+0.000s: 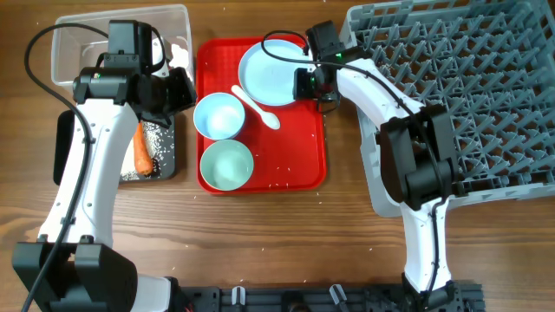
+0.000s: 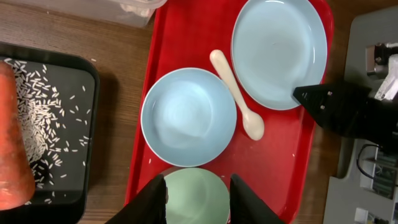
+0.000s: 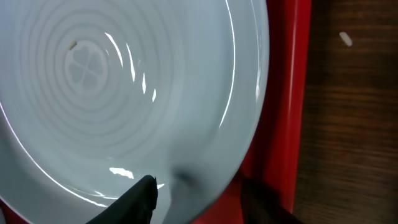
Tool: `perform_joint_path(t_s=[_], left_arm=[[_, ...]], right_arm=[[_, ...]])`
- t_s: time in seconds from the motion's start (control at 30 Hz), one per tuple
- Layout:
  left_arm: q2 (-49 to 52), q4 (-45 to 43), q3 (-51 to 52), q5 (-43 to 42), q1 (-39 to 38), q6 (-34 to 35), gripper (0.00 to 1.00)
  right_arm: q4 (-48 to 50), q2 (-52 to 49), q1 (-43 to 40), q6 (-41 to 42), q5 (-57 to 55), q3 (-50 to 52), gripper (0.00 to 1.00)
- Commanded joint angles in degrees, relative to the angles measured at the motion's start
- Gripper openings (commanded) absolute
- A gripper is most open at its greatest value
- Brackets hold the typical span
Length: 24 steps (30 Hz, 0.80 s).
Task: Sort waste into correct bins and load items into the dishwasher rack
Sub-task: 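Grasp the light-blue plate edge with the right gripper and lift it, then stand the light-blue plate upright in the rack's far right corner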
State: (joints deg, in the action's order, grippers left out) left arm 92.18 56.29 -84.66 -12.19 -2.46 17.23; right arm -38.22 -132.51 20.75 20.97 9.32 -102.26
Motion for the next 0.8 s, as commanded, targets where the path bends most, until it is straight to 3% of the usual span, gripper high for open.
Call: perform_joint_path(t_s=[0.0, 0.07, 0.1, 0.47, 0.77], left_arm=[[0.3, 0.0, -0.5, 0.5, 0.1, -0.5, 0.36], [0.3, 0.0, -0.5, 0.5, 0.1, -0.5, 0.38], [0.3, 0.0, -0.5, 0.5, 0.1, -0.5, 0.39], [0.3, -0.1, -0.5, 1.6, 0.1, -0.5, 0.44], [0.3, -0.1, -0.5, 1.8, 0.1, -0.5, 0.48]], right_arm=[[0.5, -3.1, 0.2, 0.1, -3.0, -0.2, 0.32], [1.1, -3.8, 0.2, 0.1, -3.9, -0.2, 0.08], [1.1, -4.0, 0.2, 0.1, -4.8, -0.2, 0.04], [-1.4, -2.4, -1.5, 0.0, -6.8, -2.4, 0.04], [-7.9, 14.3, -7.9, -6.9, -10.2, -14.0, 0.04]])
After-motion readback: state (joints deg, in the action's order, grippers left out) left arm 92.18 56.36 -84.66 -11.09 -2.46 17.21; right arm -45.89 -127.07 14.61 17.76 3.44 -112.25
